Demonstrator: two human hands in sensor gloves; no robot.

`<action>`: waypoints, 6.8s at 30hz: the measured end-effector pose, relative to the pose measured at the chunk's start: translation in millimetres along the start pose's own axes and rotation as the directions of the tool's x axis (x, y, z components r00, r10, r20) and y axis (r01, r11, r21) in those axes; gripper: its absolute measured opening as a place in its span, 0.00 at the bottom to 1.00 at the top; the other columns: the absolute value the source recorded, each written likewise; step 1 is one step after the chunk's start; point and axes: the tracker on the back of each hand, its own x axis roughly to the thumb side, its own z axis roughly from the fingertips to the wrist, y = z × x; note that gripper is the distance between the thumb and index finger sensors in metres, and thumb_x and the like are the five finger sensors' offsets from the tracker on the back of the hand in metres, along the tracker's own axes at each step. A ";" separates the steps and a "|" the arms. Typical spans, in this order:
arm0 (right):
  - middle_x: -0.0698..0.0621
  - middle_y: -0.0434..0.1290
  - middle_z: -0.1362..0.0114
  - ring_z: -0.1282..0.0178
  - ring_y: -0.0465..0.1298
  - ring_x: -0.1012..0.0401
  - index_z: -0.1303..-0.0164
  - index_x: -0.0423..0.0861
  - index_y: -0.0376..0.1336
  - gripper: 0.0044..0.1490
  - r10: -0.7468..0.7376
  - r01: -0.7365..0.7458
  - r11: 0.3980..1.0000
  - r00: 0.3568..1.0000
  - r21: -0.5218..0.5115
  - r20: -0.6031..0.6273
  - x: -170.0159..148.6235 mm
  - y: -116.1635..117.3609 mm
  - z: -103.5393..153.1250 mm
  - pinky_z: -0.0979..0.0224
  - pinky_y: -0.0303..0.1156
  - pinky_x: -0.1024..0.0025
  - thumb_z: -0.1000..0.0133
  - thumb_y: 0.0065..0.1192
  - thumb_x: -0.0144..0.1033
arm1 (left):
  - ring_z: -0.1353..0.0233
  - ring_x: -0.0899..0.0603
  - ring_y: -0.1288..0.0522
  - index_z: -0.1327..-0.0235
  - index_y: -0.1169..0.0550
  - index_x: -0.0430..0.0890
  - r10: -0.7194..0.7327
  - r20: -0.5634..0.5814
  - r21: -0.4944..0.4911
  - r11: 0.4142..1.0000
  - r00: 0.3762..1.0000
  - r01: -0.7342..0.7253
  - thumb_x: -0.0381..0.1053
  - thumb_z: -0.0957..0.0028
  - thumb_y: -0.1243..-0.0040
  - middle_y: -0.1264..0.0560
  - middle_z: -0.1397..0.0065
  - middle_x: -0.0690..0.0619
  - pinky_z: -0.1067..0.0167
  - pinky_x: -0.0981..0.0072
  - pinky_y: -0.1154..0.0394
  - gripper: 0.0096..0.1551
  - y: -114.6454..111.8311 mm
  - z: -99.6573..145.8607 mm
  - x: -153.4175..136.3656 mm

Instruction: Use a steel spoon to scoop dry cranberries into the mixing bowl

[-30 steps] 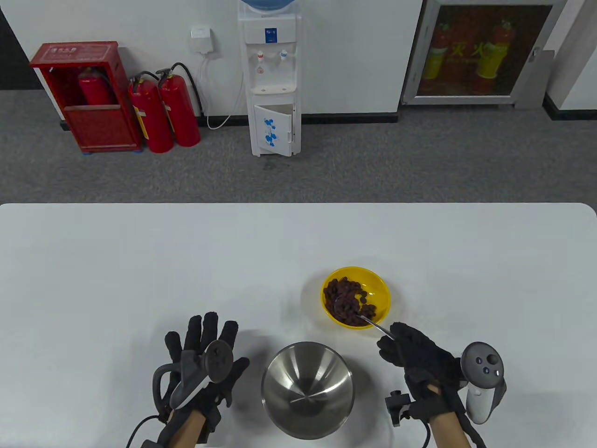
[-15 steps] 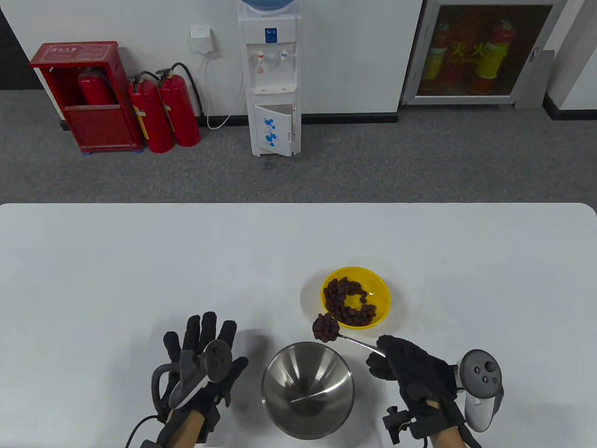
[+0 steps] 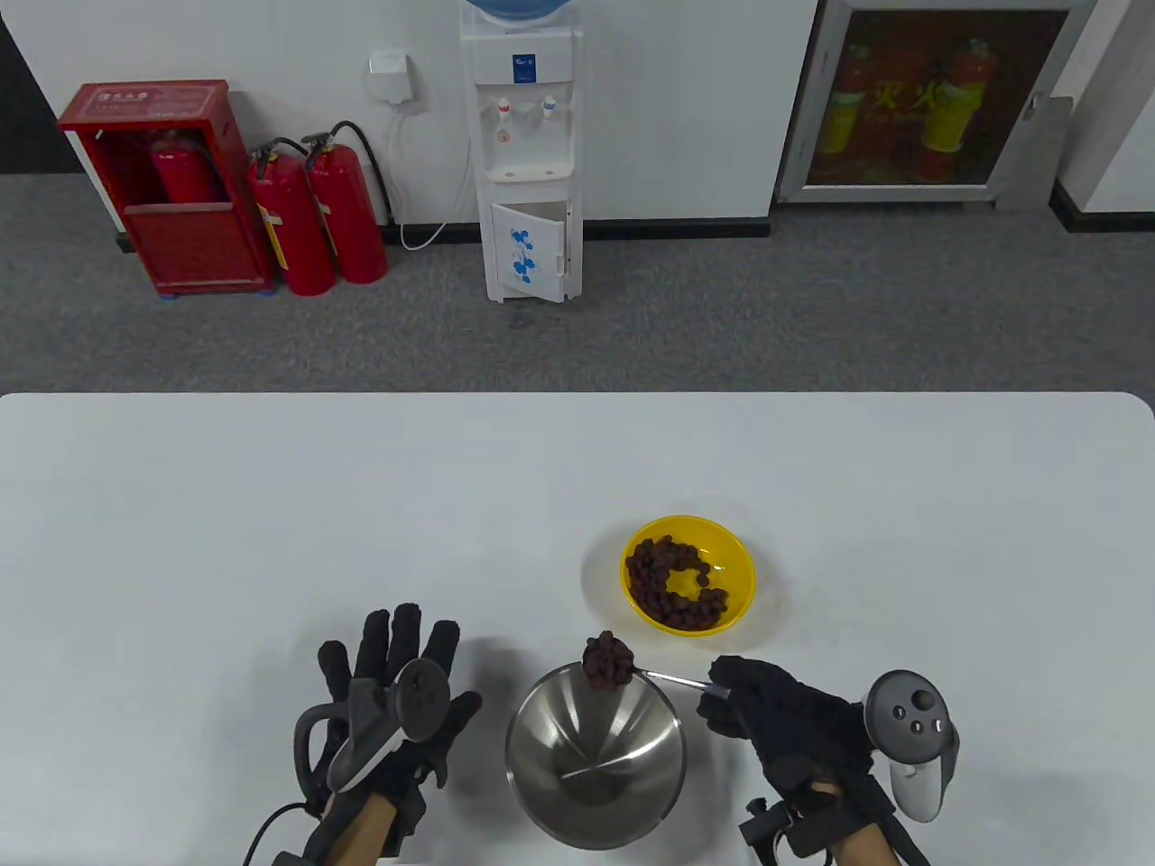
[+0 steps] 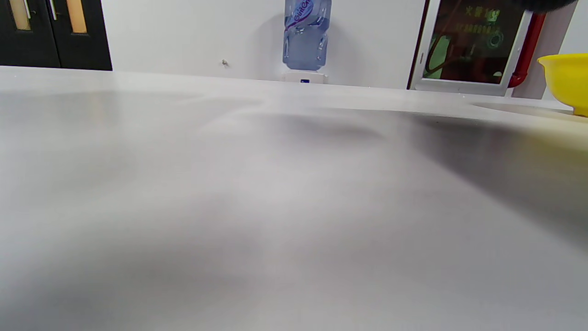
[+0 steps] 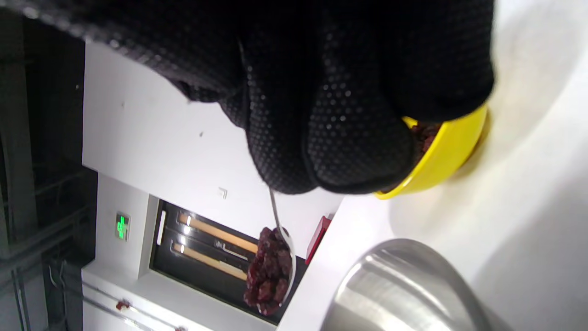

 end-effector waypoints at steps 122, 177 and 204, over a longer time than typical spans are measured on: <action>0.56 0.83 0.46 0.52 0.86 0.56 0.40 0.38 0.69 0.28 -0.273 0.142 0.938 0.866 -0.317 -0.418 -98.7 -16.5 -51.9 0.49 0.78 0.57 0.45 0.63 0.41 | 0.12 0.41 0.67 0.24 0.55 0.72 -0.003 0.001 -0.009 1.000 1.000 0.003 0.80 0.57 0.56 0.65 0.12 0.59 0.29 0.26 0.72 0.47 1.2 0.0 1.4; 0.55 0.87 0.54 0.59 0.89 0.56 0.49 0.38 0.75 0.25 -0.190 0.176 0.979 0.971 -0.107 -0.143 -14.3 -13.6 -10.2 0.55 0.81 0.58 0.47 0.67 0.41 | 0.12 0.41 0.67 0.24 0.55 0.72 -0.005 0.000 -0.006 1.000 1.000 0.005 0.80 0.57 0.56 0.65 0.12 0.59 0.29 0.26 0.72 0.47 1.1 -0.1 1.4; 0.54 0.84 0.45 0.48 0.85 0.54 0.42 0.45 0.73 0.25 -0.040 0.042 0.998 0.999 0.045 -0.030 -4.8 -3.5 -8.8 0.47 0.76 0.54 0.47 0.66 0.39 | 0.12 0.41 0.67 0.24 0.54 0.72 -0.009 0.002 -0.001 1.000 1.000 0.009 0.79 0.57 0.56 0.65 0.12 0.59 0.29 0.26 0.72 0.47 1.8 0.4 2.3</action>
